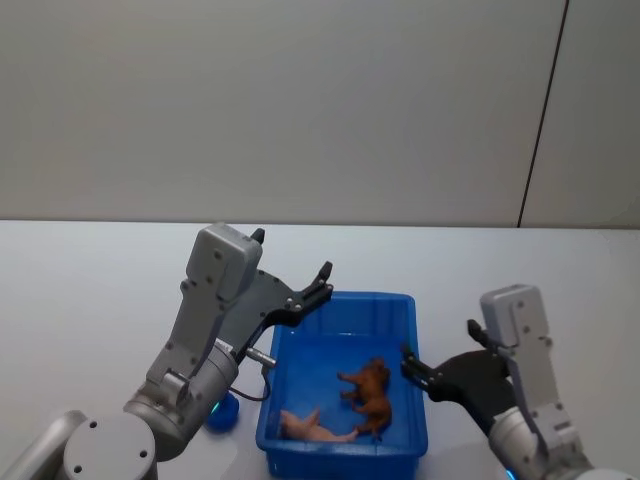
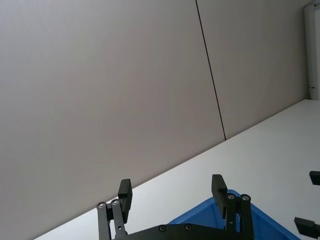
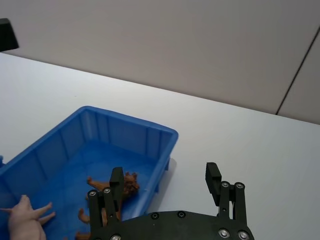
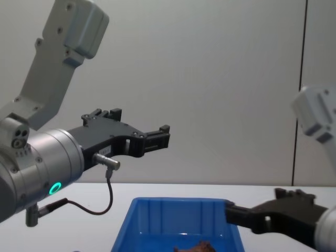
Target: Pick up the two dolls from the table and place them into the box.
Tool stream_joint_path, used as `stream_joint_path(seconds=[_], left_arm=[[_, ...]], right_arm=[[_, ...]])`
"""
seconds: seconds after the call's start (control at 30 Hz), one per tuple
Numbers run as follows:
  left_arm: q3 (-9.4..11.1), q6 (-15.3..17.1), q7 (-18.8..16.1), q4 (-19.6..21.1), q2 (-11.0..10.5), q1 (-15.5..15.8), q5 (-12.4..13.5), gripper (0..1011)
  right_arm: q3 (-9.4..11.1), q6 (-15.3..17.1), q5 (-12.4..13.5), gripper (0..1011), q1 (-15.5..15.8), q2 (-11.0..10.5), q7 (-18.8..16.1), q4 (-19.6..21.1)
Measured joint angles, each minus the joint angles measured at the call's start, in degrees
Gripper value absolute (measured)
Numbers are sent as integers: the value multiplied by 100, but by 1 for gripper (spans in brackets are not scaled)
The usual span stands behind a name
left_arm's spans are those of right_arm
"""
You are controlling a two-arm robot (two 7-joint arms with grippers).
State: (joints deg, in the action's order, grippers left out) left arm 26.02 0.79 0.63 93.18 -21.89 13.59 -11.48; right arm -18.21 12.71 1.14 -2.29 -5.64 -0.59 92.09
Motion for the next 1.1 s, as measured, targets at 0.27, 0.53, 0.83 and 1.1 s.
stream_joint_path(seconds=[0.27,0.53,0.83,1.1], left_arm=[[-1,0,0,0,1,0,0,1002],[-18,56,-37,13,-2,-23,-32,1002],[-60,287,-199,66,-20,-88,-179,1002],[-113,593,-467,103,-62,-212,-382,1002]], right_arm=[[64,19,41,1001,159,-106,222,177],[100,32,64,1001,249,-165,352,274],[119,38,72,1001,299,-197,418,328],[127,42,78,1001,319,-212,450,351]])
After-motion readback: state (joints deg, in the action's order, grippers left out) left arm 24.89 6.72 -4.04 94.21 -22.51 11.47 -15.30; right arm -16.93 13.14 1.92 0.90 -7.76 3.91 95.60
